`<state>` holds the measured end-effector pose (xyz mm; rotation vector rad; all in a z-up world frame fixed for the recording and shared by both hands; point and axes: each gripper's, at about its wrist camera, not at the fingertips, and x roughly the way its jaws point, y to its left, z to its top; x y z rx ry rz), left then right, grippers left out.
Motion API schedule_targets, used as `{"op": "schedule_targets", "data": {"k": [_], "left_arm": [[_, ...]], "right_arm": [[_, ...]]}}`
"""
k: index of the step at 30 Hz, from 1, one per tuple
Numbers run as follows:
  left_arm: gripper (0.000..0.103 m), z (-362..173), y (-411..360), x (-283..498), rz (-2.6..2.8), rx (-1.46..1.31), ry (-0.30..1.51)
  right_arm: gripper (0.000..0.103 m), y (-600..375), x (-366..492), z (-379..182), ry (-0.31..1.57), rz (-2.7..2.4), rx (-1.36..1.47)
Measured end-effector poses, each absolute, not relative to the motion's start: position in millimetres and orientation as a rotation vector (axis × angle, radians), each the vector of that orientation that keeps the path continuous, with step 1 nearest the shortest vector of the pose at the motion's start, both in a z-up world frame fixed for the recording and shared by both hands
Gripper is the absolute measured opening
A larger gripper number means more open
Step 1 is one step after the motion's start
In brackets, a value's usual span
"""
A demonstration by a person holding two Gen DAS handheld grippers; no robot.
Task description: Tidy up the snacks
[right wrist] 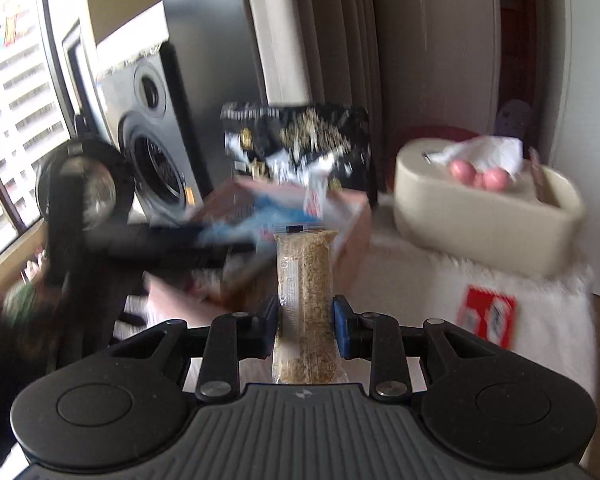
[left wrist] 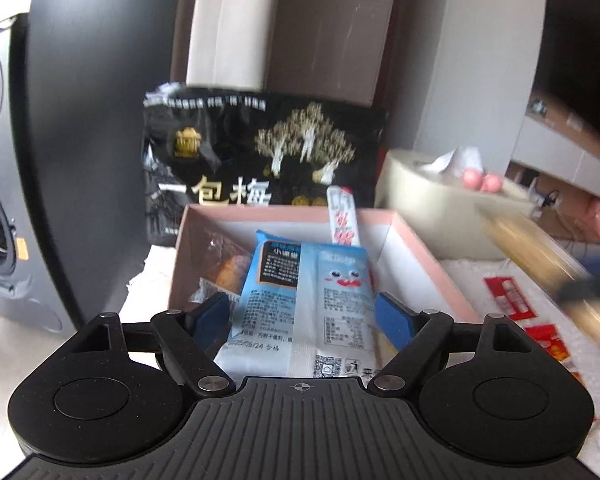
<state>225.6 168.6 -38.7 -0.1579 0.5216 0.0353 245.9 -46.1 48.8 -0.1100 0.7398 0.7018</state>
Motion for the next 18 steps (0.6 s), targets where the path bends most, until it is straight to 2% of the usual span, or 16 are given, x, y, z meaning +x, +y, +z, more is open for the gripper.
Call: {"op": "schedule_targets", "data": {"k": [3,5,6,12,14,15,18], "left_arm": [[0.085,-31.4,169.3,212.1,0.048,-0.172,0.468],[0.085,-25.7,164.6,202.5,0.05,-0.174,0.443],[0.085,-23.2,162.0,197.3,0.043,-0.178,0.431],[0.085,-21.5,147.2,177.6,-0.059,-0.278,0.444],[0.085,-23.9,137.6,173.6,-0.077,-0.312,0.455],[0.085,-26.1,129.6,173.4,-0.099,-0.322,0.466],[0.085,-36.6,93.2,174.7,-0.223,-0.305,0.526]], "right_arm": [[0.03,-23.9,276.2,57.3,0.69,0.762,-0.008],[0.043,-6.3,289.5,59.0,0.638,0.791,-0.01],[0.055,0.7,295.0,58.7,0.63,0.767,-0.036],[0.058,-27.2,288.2,44.6,0.609,0.646,-0.127],[0.065,-60.4,280.6,35.0,0.618,0.548,-0.136],[0.07,-74.6,278.6,28.3,0.636,0.497,-0.135],[0.07,-117.6,270.6,-6.4,0.777,0.324,-0.145]]}}
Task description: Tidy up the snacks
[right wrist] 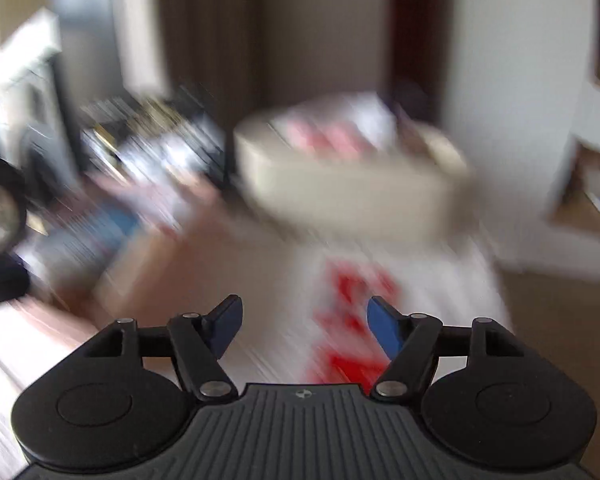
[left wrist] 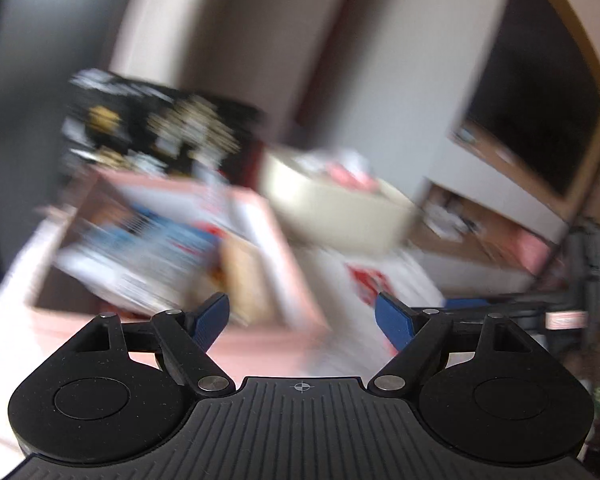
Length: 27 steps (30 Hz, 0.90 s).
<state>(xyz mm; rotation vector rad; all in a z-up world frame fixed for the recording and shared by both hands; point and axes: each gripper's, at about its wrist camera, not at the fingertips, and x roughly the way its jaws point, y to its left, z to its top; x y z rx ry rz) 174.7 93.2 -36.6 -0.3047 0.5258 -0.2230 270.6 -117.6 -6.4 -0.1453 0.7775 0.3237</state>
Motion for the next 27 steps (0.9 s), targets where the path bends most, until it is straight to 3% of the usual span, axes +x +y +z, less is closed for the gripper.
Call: {"op": "schedule_targets", "data": {"k": [6,19,22,27], "left_arm": [[0.085,-62.8,6.4,191.0,-0.393,-0.167,0.691],[0.086,-92.3,-84.0,239.9,-0.284,0.107,0.768],[0.07,-88.8,-85.0,238.1,-0.305,0.12,0.767],[0.065,-84.5,-86.8,233.7,-0.32,0.135,0.769]], "right_arm": [[0.069,-187.9,235.6,-19.7,0.738,0.177,-0.064],[0.07,-261.3,213.8,-54.9,0.762,0.087,0.104],[0.07,-271.8,219.0,-58.9,0.777,0.089,0.184],[0.07,-280.8,227.1,-69.4,0.843,0.073,0.273]]}}
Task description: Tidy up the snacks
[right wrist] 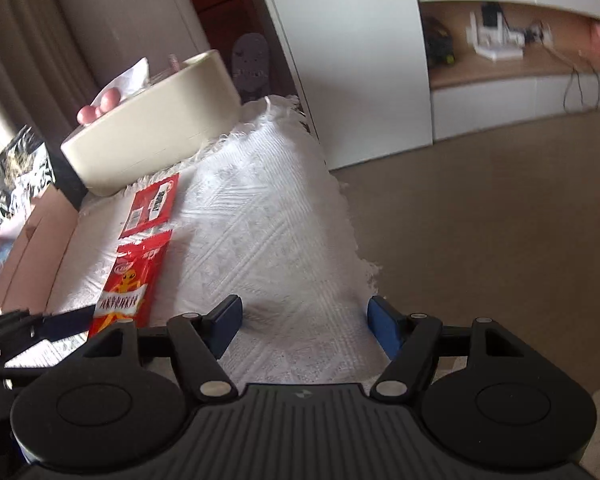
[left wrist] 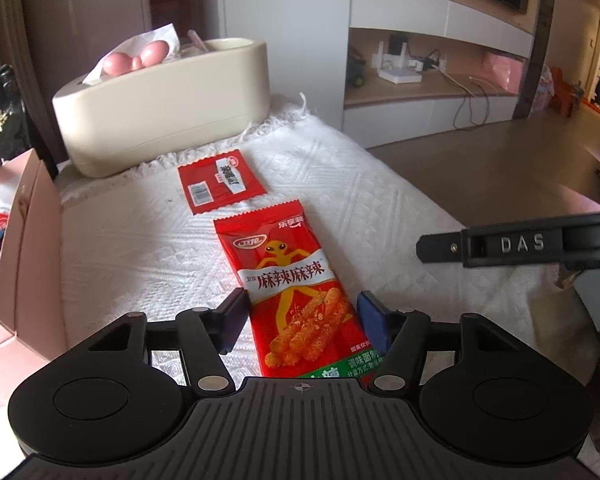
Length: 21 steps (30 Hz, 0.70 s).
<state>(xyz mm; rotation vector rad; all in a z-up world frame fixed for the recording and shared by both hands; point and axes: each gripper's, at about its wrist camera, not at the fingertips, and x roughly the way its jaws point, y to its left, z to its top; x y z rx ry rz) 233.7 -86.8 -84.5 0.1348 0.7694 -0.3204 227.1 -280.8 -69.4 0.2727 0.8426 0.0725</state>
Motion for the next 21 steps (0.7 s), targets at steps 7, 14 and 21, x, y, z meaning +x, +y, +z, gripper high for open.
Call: {"op": "schedule_targets", "data": {"k": [7,14,21], "left_arm": [[0.062,-68.0,-73.8,221.8,-0.316,0.112,0.716],[0.061,-41.5,-25.2,169.6,-0.295,-0.016,0.625],[0.061,-43.2,48.4,108.7,-0.134,-0.119,0.661]], "right_arm": [[0.072,-287.3,227.4,-72.9,0.854,0.062,0.328],[0.073,-287.8,228.5,-73.4,0.857,0.058,0.333],[0.073,-243.0,228.4,-48.0,0.772,0.142,0.109]]}}
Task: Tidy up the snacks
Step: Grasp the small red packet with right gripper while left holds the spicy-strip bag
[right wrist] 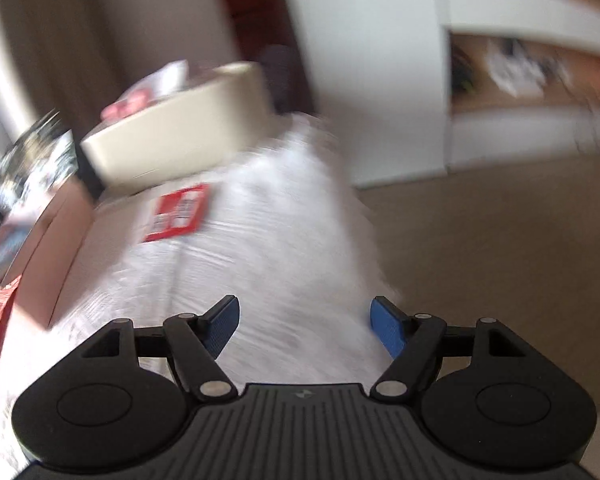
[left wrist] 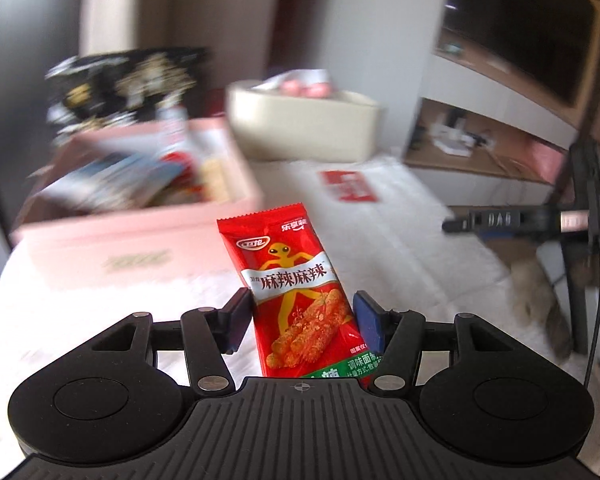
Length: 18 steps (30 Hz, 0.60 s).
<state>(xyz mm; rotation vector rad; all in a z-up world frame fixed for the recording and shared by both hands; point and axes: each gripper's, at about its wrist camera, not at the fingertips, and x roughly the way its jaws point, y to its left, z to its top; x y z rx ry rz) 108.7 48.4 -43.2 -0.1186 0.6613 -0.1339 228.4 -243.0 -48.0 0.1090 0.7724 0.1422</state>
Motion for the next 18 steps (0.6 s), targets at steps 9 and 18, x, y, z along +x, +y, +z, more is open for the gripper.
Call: {"op": "schedule_targets", "data": {"k": [9,18], "left_arm": [[0.061,-51.1,86.5,93.1,-0.06,-0.197,0.636],[0.061,-63.7,106.8,83.8,-0.064,-0.277,0.649]], "right_arm": [[0.073,-122.5,301.4,-45.0,0.766,0.278,-0.068],[0.063,-100.3,345.2,-63.2,0.816,0.214,-0.086]]}}
